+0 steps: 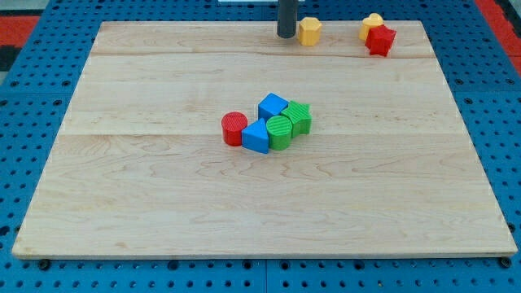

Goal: Push the yellow hexagon closer to the yellow heart

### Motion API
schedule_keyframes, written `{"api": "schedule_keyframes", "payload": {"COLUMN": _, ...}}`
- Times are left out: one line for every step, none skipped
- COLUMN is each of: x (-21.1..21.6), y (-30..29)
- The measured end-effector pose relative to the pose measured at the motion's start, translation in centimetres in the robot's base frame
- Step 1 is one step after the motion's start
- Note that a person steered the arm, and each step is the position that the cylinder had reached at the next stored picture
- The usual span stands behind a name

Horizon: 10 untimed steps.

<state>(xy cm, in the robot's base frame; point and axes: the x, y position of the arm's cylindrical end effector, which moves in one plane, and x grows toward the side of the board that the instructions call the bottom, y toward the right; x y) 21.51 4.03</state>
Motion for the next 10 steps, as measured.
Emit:
{"api": "schedule_keyframes", "payload": {"x": -0.7, "y": 1.1}}
{"api": "schedule_keyframes", "payload": {"x": -0.7, "y": 2.9}}
{"api": "schedule_keyframes", "payload": {"x": -0.4, "y": 2.3}}
{"api": "schedule_keyframes", "payload": {"x": 0.6, "y": 2.3}}
{"api": "schedule_keyframes", "payload": {"x": 1.4, "y": 4.3}}
{"api": "schedule_keyframes", "payload": {"x": 1.4, "y": 6.4}}
{"api": "schedule_keyframes", "payload": {"x": 1.4, "y": 7.5}}
{"api": "schedule_keyframes", "payload": {"x": 1.4, "y": 7.5}}
{"api": "schedule_keyframes", "payload": {"x": 2.2, "y": 8.5}}
{"api": "schedule_keyframes", "payload": {"x": 2.2, "y": 8.5}}
